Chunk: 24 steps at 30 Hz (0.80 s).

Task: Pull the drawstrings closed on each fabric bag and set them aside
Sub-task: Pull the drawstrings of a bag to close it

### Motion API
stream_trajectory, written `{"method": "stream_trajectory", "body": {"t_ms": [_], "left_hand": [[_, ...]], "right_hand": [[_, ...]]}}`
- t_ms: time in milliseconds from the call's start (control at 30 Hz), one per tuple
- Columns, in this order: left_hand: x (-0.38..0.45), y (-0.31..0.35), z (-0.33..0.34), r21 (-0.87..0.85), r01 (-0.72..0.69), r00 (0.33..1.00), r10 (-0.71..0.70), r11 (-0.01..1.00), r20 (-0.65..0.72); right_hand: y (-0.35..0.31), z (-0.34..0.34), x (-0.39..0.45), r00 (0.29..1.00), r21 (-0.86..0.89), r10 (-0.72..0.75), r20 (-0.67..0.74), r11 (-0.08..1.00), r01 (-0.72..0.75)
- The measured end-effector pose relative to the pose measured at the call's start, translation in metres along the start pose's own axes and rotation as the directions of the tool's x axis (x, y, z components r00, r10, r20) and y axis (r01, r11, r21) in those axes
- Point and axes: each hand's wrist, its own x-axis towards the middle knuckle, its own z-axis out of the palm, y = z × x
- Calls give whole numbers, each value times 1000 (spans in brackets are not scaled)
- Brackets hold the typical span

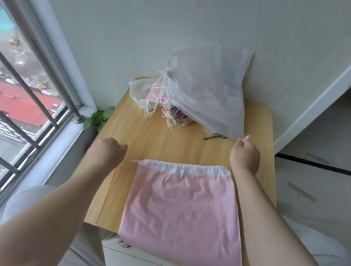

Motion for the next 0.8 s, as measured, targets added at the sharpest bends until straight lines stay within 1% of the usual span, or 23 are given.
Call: {"method": "stream_trajectory", "body": {"t_ms": [67, 100, 167, 233, 300, 367, 400, 467, 567, 633, 667, 733, 800], "left_hand": [[-3, 9, 4, 47, -62, 995, 58, 997, 83], [-3, 13, 6, 45, -92, 990, 86, 995, 115], [-3, 19, 10, 40, -134, 982, 127, 990, 139], [-4, 20, 10, 38, -182, 979, 177, 983, 102], [-5, 13, 3, 25, -184, 983, 184, 983, 18], [-4, 4, -4, 51, -142, 988, 145, 989, -56], [-3, 0, -5, 59, -116, 990, 120, 992, -68], [-4, -3, -5, 36, -69, 996, 70, 997, -47], [-5, -1, -3, -153, 36, 999, -32, 988, 34], [-4, -1, -4, -294, 120, 992, -102, 948, 76], [-3, -3, -5, -337, 145, 989, -127, 930, 77], [-3, -11, -5, -366, 178, 984, -174, 914, 44], [-3, -24, -4, -402, 252, 963, -268, 880, 18]], "right_hand": [[0, 5, -4, 992, -149, -90, 92, 984, 103], [-1, 8, -5, 985, -180, -113, 131, 974, 136], [-1, 10, -7, 976, -186, -140, 169, 967, 171], [2, 9, -5, 981, -176, -130, 147, 972, 156], [6, 4, -2, 991, -167, -110, 74, 979, 121], [10, -4, 1, 996, -198, -91, -17, 977, 86], [12, -6, 2, 995, -217, -89, -36, 973, 79], [14, -5, 1, 995, -260, -97, -17, 962, 90], [14, 1, -2, 992, -306, -116, 48, 944, 125], [15, 4, -3, 989, -326, -128, 77, 934, 146], [17, 4, -2, 988, -324, -134, 76, 934, 151], [20, 2, -1, 989, -307, -145, 35, 940, 149], [25, -2, 1, 988, -313, -156, -21, 939, 142]]}}
